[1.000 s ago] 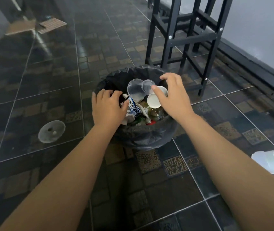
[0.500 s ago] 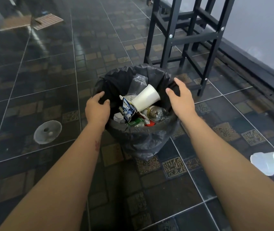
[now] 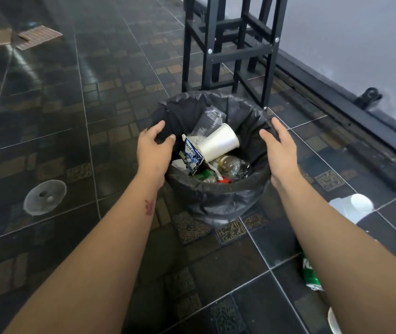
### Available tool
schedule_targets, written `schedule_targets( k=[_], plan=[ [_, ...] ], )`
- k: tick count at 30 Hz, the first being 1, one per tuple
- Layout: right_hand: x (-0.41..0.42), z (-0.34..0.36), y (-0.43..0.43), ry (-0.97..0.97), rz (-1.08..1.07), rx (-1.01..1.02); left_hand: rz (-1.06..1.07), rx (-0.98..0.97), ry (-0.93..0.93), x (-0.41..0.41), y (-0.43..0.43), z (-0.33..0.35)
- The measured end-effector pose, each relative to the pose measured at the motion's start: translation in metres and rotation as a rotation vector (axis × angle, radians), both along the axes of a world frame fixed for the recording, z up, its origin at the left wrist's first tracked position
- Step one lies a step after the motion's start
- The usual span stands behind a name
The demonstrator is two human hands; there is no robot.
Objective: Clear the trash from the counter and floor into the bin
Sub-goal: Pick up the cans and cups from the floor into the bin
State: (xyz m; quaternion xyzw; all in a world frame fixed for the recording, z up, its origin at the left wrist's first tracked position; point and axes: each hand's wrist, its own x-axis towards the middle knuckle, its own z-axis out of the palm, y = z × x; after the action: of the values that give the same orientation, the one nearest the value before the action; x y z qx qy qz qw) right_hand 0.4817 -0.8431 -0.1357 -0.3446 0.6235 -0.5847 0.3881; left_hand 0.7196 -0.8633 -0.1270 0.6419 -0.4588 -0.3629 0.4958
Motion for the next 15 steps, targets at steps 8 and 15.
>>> schedule_targets(
  k=[8,15],
  plan=[
    [-0.102,0.009,0.033,0.046,-0.201,-0.006,-0.223,-0.005,0.012,-0.110,-0.012,-0.010],
    [-0.153,0.003,0.026,0.040,-0.332,0.006,-0.354,-0.031,-0.047,-0.172,-0.057,-0.013]
  ],
)
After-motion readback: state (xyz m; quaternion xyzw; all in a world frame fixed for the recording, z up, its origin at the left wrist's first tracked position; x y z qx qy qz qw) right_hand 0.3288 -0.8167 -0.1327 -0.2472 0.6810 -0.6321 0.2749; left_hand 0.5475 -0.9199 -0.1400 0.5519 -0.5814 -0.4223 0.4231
